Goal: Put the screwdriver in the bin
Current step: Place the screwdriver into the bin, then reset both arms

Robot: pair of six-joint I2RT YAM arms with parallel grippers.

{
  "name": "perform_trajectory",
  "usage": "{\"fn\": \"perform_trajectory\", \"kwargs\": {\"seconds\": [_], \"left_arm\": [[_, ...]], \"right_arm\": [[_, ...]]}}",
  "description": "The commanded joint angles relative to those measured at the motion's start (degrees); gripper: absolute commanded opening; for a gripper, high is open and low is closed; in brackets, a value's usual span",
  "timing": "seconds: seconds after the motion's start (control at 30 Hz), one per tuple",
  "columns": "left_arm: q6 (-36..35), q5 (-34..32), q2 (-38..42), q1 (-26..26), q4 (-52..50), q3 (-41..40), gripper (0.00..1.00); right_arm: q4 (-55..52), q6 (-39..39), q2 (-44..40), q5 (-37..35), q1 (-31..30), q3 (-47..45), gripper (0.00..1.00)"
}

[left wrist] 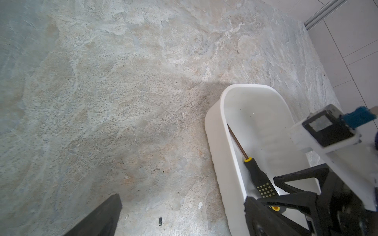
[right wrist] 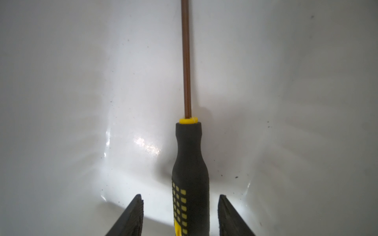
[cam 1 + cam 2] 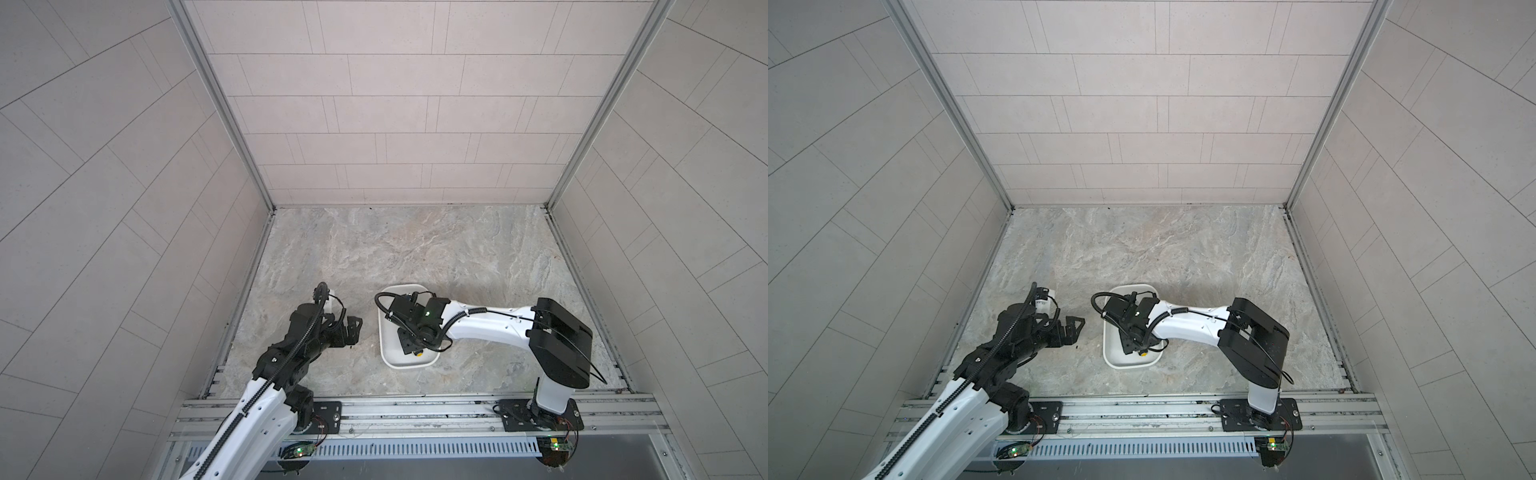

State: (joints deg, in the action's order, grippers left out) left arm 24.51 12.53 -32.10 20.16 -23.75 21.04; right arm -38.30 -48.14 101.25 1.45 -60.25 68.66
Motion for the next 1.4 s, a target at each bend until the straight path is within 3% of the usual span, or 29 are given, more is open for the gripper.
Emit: {"fn": "perform_trajectory", "kwargs": {"seconds": [0.0,0.17,0.27,0.33,0.5,0.6,0.7,0.97,1.13,1.23,1.37], "left_arm": [[0.1,-1.2,0.0,0.2,-0.2,-0.4,1.0],[0.6,-3.6,0.3,0.2,-0.9,0.2,1.0],[0.8,-5.7,0.7,0.2,-0.7,0.9,1.0],[0.9,-7.7,1.0,0.2,-0.1,1.8,1.0],[-1.0,-13.4,-1.1,0.3,2.4,7.4,1.0],[-3.9,-16.3,-5.2,0.3,5.5,10.9,1.0],[-7.9,-19.2,-10.8,0.3,8.7,14.6,1.0],[-18.9,-31.0,-23.3,0.2,18.6,18.4,1.0],[-25.4,-37.7,-26.7,-0.6,23.5,16.5,1.0],[-26.2,-35.5,-27.7,-4.2,28.0,14.0,1.0],[-23.8,-25.9,-29.0,-12.8,36.6,9.3,1.0]], "right_arm": [[-5.2,3.9,-6.1,-1.5,-0.4,2.5,0.54],[-8.7,15.8,-16.1,-5.4,0.0,2.7,0.54],[-9.0,21.3,-24.3,-6.8,4.7,0.4,0.54],[-8.6,23.3,-29.6,-4.7,11.6,-1.7,0.55],[-0.4,26.6,-41.3,-0.2,35.3,-10.6,0.55],[7.7,27.3,-43.7,1.0,47.2,-16.3,0.55],[13.5,28.7,-42.3,0.3,53.6,-19.5,0.55],[33.3,35.6,-36.5,-15.1,56.1,-26.6,0.54],[47.2,41.6,-32.1,-17.3,56.7,-32.2,0.54],[54.3,42.6,-27.4,-16.8,57.3,-35.1,0.54],[62.9,43.2,-19.9,-16.0,57.4,-36.8,0.53]]}}
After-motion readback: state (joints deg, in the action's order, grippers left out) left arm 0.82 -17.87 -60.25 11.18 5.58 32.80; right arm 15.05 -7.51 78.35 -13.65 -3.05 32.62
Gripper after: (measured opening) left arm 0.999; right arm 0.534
